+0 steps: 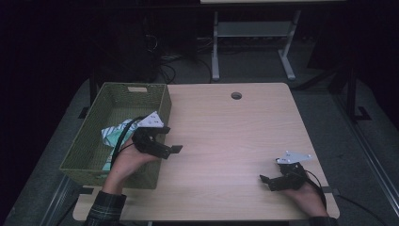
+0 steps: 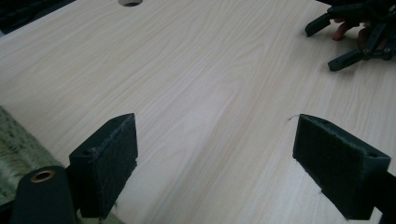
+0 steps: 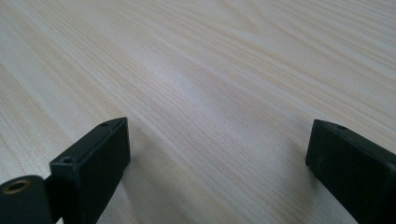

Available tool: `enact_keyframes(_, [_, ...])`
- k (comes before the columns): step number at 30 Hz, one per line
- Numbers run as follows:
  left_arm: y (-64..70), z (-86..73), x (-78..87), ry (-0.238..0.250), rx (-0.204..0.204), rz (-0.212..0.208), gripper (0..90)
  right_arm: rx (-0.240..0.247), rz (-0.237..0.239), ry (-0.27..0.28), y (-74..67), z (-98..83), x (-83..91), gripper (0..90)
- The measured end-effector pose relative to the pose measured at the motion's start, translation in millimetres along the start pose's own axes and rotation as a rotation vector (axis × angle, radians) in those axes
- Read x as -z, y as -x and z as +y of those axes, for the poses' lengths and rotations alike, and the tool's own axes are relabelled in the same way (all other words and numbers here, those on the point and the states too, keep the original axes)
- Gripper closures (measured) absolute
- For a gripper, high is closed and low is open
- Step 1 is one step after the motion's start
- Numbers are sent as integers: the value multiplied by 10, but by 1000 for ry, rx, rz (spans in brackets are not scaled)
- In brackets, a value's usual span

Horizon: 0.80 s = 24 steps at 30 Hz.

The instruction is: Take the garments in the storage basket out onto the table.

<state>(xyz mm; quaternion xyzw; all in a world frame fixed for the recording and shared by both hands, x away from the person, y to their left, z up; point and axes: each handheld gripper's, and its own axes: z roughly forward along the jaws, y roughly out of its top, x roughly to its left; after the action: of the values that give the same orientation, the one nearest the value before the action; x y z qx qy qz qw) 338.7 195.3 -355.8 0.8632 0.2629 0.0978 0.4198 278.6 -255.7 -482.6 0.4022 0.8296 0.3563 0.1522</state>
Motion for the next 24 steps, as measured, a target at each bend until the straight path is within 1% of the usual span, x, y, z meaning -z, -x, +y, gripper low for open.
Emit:
enact_keyframes(2, [-25,-16,24,-7,-6,11,134,0,0,0,0,0,0,61])
enact_keyframes(3, [-36,-24,29,-5,0,18,134,0,0,0,0,0,0,61])
enact_keyframes(5, [-56,-35,41,-11,-1,21,135,0,0,0,0,0,0,61])
enact_keyframes(6, [-59,-42,43,-5,8,24,134,0,0,0,0,0,0,61])
enact_keyframes(8, [-72,-48,56,-3,12,26,135,1,0,0,0,0,0,61])
enact_keyframes(11, [-88,-59,73,1,17,30,135,0,0,0,0,0,0,61])
enact_keyframes(12, [-98,-63,80,-2,11,33,137,0,0,0,0,0,0,61])
enact_keyframes(15, [-115,-74,98,3,22,38,139,0,0,0,0,0,0,61])
enact_keyframes(16, [-129,-79,111,1,17,40,139,0,0,0,0,0,0,61])
enact_keyframes(17, [-135,-86,121,9,24,42,141,0,0,0,0,0,0,61])
enact_keyframes(24, [-179,-115,186,15,34,54,144,0,0,0,0,0,0,61])
